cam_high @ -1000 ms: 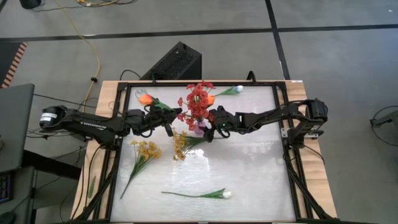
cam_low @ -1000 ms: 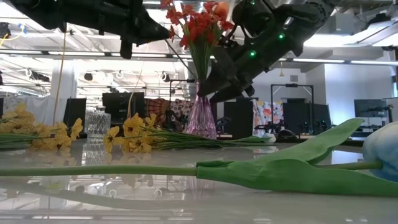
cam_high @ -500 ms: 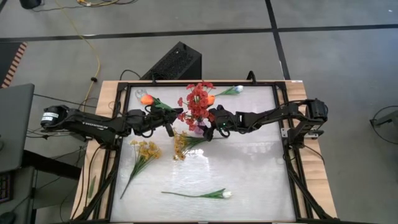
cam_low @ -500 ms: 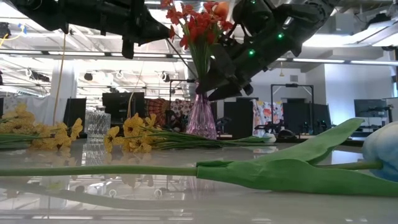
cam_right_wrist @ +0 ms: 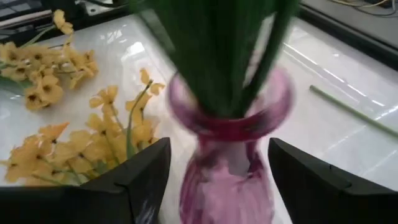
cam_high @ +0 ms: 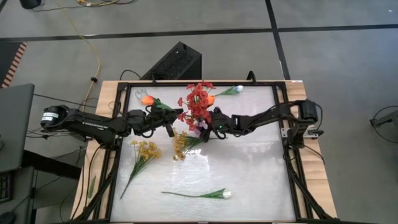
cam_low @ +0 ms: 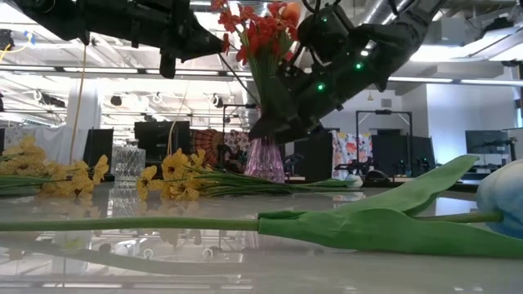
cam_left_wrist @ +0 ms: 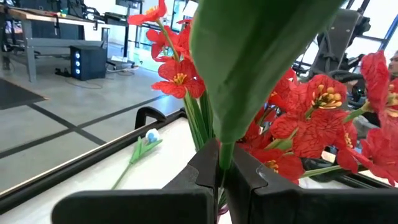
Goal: Sort flowers into vase by color
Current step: Put the orange tulip into the violet vase
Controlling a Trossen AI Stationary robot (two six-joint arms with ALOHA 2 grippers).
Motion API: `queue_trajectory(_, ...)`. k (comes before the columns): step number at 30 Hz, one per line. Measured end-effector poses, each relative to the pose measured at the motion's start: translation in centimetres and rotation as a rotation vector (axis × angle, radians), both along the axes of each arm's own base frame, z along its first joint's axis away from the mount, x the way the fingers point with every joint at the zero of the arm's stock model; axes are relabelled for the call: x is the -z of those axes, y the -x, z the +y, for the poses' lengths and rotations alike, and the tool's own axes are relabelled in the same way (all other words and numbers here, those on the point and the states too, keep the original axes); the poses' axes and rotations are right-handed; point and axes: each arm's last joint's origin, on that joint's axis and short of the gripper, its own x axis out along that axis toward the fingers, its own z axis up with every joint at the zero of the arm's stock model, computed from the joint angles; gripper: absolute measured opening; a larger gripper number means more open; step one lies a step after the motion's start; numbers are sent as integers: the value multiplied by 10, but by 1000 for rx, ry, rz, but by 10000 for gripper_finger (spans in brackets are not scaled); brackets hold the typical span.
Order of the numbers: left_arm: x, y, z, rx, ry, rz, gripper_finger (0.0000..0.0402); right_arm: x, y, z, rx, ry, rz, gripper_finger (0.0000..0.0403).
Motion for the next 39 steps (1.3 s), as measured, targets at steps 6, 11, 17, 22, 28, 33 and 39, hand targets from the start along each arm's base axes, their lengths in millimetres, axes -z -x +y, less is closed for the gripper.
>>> queue_trajectory(6,-11,-7,0,17,-30,78,0,0,0,3,15,14,0,230)
queue_trajectory(11,-25,-12,0,18,-93,156,0,-3,-1,2,22,21,-17,162)
queue_trajectory(17,-18,-19,1,46,-80,198,0,-3,-1,2,22,20,-18,158)
queue_trajectory(22,-7,-31,0,83,-55,195,0,-3,-1,2,21,19,-13,166)
queue_trajectory(28,-10,-45,1,104,-74,242,0,-2,-1,5,12,20,-7,163)
queue_trajectory(33,-3,-64,1,153,-77,344,0,-2,-1,5,9,22,-7,164)
queue_trajectory(39,6,-85,1,200,-67,402,0,-2,-1,5,7,22,-6,164)
